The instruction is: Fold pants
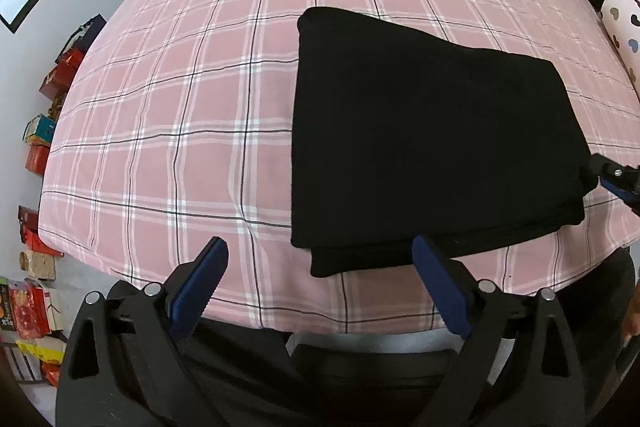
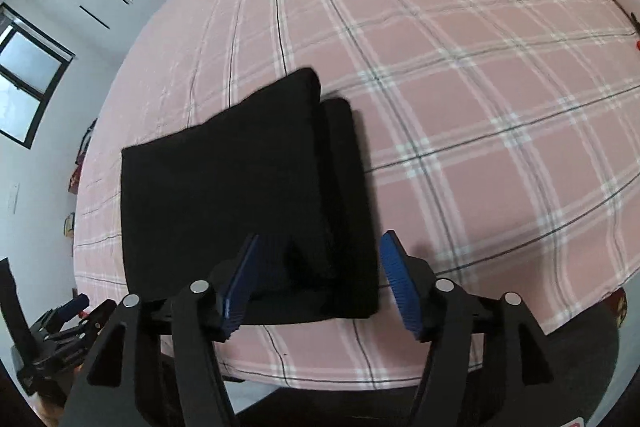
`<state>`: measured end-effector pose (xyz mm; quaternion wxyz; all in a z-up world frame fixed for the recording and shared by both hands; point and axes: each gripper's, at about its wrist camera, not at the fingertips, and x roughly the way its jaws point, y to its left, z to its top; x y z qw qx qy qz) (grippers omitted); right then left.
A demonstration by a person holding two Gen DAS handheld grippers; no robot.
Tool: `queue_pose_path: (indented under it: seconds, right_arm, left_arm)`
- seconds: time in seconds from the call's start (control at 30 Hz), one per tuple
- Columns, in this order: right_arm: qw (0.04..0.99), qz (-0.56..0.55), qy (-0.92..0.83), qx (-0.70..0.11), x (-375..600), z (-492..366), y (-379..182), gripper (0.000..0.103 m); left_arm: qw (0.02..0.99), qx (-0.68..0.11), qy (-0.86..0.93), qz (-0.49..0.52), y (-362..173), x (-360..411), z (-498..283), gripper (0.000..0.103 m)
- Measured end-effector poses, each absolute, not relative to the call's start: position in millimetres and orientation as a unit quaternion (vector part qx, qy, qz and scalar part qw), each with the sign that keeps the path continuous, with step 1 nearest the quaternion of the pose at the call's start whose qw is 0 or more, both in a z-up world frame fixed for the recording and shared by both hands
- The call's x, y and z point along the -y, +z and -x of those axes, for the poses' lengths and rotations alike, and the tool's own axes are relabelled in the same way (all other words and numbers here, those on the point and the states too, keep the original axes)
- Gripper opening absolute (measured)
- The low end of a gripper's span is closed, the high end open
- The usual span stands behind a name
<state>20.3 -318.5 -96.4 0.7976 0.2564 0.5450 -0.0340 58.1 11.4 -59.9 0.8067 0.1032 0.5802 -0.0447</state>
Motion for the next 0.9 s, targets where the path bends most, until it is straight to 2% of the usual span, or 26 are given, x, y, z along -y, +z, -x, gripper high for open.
queue_pose_path:
  seconds: [0.13,0.2,0.23,0.27,0.37,0.43,0.57,0.73,0.77,0.8,0.87,0.9]
  right_arm:
    - [0.790,-0.224,-0.016,-0.570,300,-25,-109,0.053]
    - [0.796,-0.207,-0.037,-0.567,301,-25,-110,0.022]
    - [0.797,-0.221,-0.033,-0.561,303,-23,-107,0.020]
    - [0.800,-0.241,-0.024,-0.548,307,-20,-98,0.012]
    - [0.817,-0.232,-0.011,-0.528,306,-13,-73,0.011]
    - [0.816,-0.216,-0.010,-0.536,303,-11,-75,0.010]
    - [0.793,-0.235,-0.022,-0.562,307,-7,-113,0.011]
    - [0.807,-0.240,-0.041,-0.538,309,-7,-87,0.023]
    - [0.818,-0.224,-0.046,-0.528,309,-8,-77,0.027]
    - [0.822,-0.217,-0.048,-0.524,309,-8,-72,0.040]
    - [0.829,-0.204,-0.057,-0.518,311,-10,-65,0.057]
    - [0.830,-0.200,-0.058,-0.517,312,-10,-65,0.057]
  left_arm:
    - [0.804,-0.583,-0.044,-0.106,-63,-11,-58,0.091]
    - [0.802,-0.586,-0.043,-0.102,-64,-13,-59,0.091]
    - [0.802,-0.587,-0.042,-0.102,-65,-14,-59,0.091]
    - [0.802,-0.587,-0.040,-0.101,-65,-15,-59,0.091]
    - [0.801,-0.589,-0.037,-0.099,-66,-18,-59,0.091]
    - [0.801,-0.590,-0.037,-0.097,-68,-19,-60,0.091]
    - [0.797,-0.595,-0.035,-0.097,-72,-18,-59,0.091]
    - [0.797,-0.594,-0.037,-0.103,-73,-18,-57,0.092]
    - [0.796,-0.596,-0.037,-0.101,-73,-18,-58,0.092]
    - [0.796,-0.596,-0.035,-0.100,-74,-18,-58,0.092]
    - [0.795,-0.597,-0.035,-0.097,-74,-18,-59,0.092]
    - [0.795,-0.598,-0.036,-0.097,-74,-18,-59,0.092]
